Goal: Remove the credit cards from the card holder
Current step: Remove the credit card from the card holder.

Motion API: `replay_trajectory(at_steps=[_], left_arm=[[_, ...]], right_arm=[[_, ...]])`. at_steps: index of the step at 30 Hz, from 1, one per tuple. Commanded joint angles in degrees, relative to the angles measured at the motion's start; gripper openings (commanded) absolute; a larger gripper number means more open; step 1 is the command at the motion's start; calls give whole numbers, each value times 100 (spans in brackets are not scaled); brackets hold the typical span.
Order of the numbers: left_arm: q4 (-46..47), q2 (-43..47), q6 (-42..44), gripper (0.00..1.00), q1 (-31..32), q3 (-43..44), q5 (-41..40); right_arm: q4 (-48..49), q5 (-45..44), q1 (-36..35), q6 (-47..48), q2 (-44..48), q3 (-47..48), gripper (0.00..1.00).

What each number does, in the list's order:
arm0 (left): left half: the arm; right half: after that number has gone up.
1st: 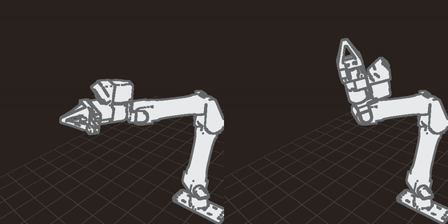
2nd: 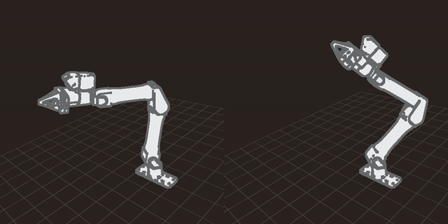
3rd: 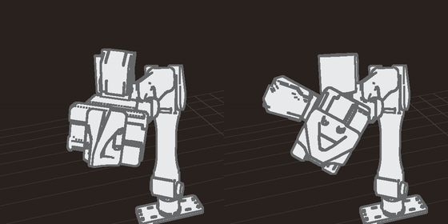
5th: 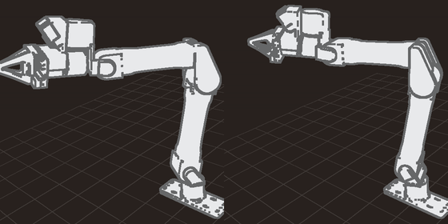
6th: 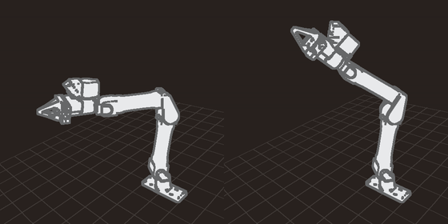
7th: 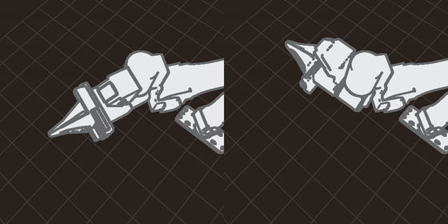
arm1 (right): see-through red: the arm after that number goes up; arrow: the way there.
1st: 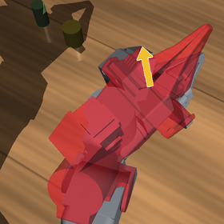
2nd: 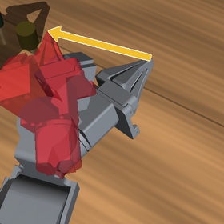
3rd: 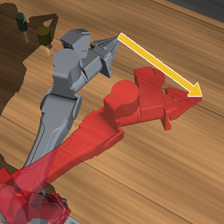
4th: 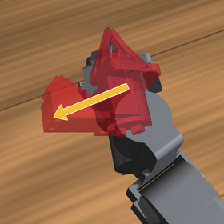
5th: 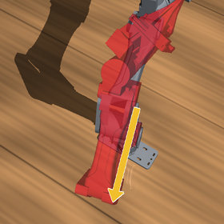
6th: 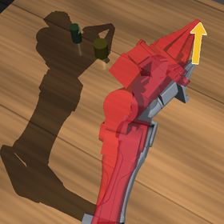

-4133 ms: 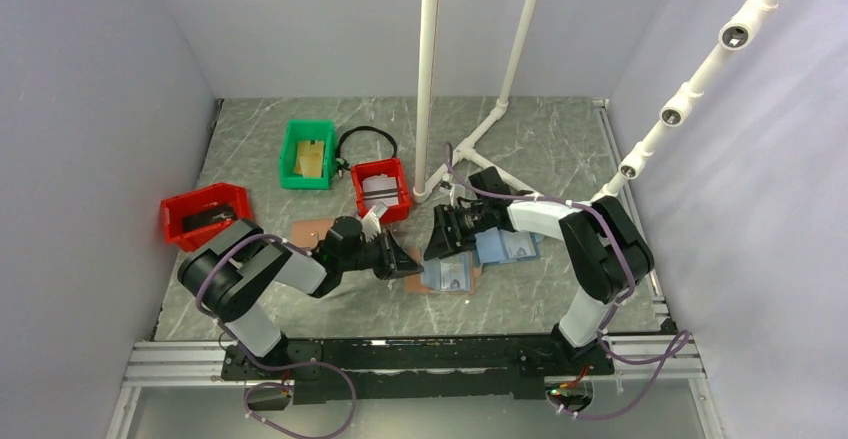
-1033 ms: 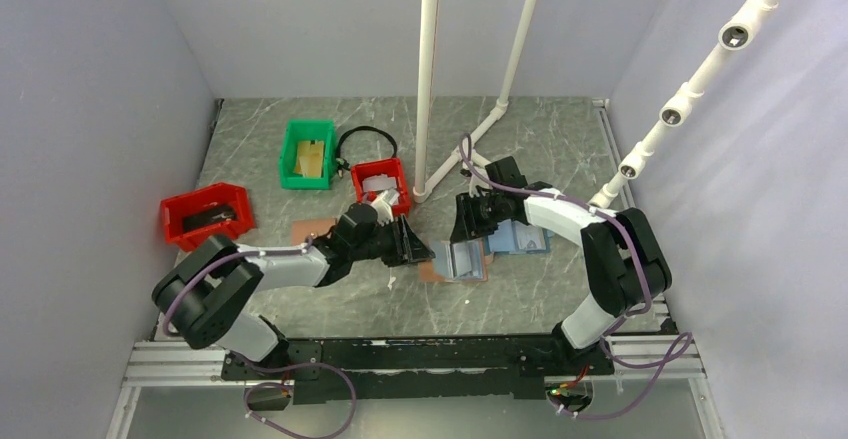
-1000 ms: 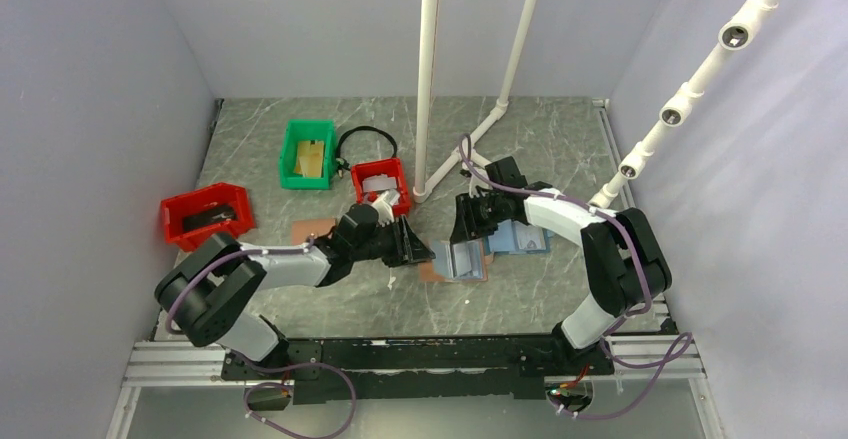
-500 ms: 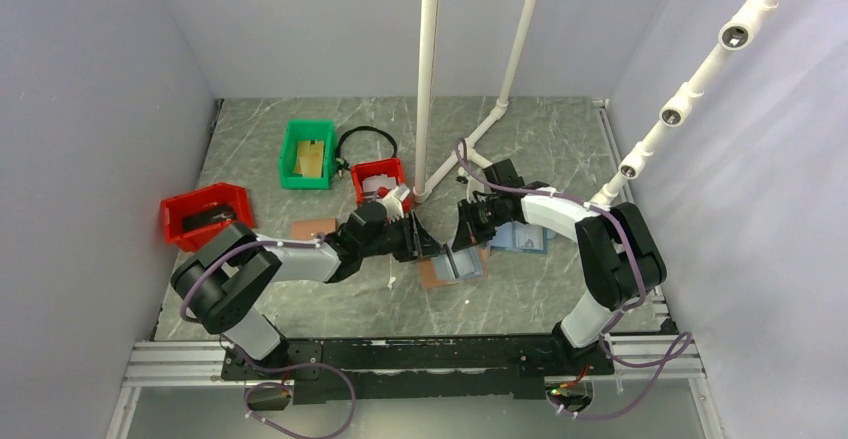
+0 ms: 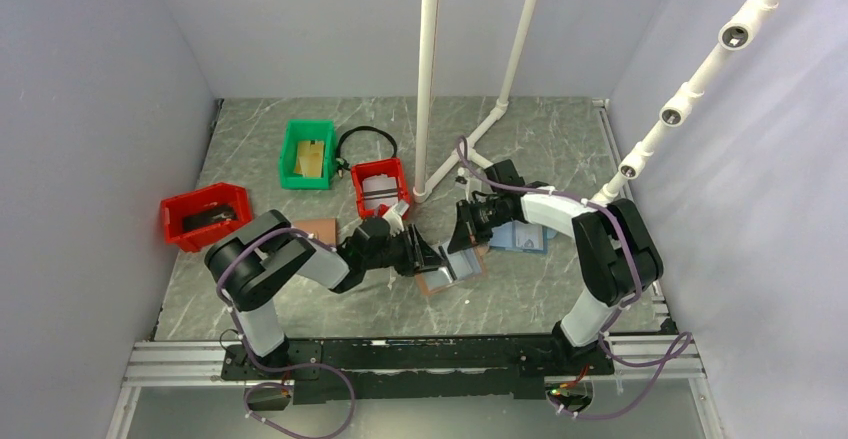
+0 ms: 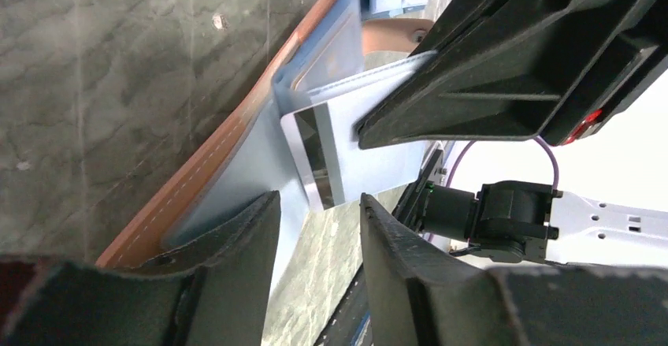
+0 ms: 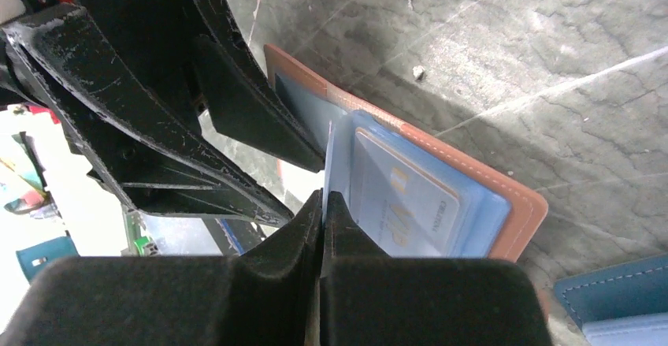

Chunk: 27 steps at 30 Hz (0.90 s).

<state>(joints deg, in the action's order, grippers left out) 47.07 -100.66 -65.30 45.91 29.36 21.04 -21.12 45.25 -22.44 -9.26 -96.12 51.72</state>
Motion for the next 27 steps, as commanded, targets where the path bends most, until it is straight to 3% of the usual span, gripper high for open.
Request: replay_trajectory(at_steps=[1, 4, 12, 16, 20, 26, 27], left_arm=[[236, 28, -65, 49, 32, -99, -193], [458, -34, -48, 52, 30, -168, -131], [2315, -556, -365, 56, 30, -298, 181], [2562, -549, -426, 54, 32, -339, 102], [2727, -492, -444, 40, 36, -379, 15], [2956, -501, -493, 3, 31, -453, 80], [2957, -484, -477, 0, 20, -498, 65]], right_arm=[[317, 499, 144, -116, 22, 47, 0], [461, 937, 215, -209, 10, -9, 0], [857, 1685, 260, -538, -54, -142, 0], [1000, 1916, 266, -700, -122, -170, 0], [1101, 2071, 266, -813, -156, -199, 0], [903, 1811, 279, -600, -143, -134, 0], [871, 1764, 291, -577, -151, -124, 6]])
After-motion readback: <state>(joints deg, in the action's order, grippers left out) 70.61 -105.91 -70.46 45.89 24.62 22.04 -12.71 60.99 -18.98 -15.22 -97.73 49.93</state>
